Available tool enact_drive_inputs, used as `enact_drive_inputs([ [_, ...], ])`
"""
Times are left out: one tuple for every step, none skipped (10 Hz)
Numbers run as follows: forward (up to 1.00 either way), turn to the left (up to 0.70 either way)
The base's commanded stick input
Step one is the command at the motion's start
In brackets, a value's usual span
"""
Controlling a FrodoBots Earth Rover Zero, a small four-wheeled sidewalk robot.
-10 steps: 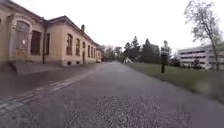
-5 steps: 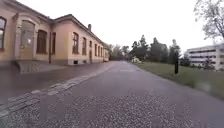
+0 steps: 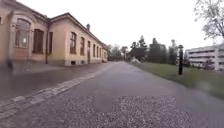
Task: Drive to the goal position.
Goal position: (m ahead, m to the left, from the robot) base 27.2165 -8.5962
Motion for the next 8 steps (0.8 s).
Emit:
enact_drive_inputs([
  [1.00, -0.40],
  [1.00, -0.20],
  [1.00, 0.00],
  [1.00, 0.00],
  [1.00, 0.00],
  [1.00, 0.00],
  [1.00, 0.00],
  [1.00, 0.00],
])
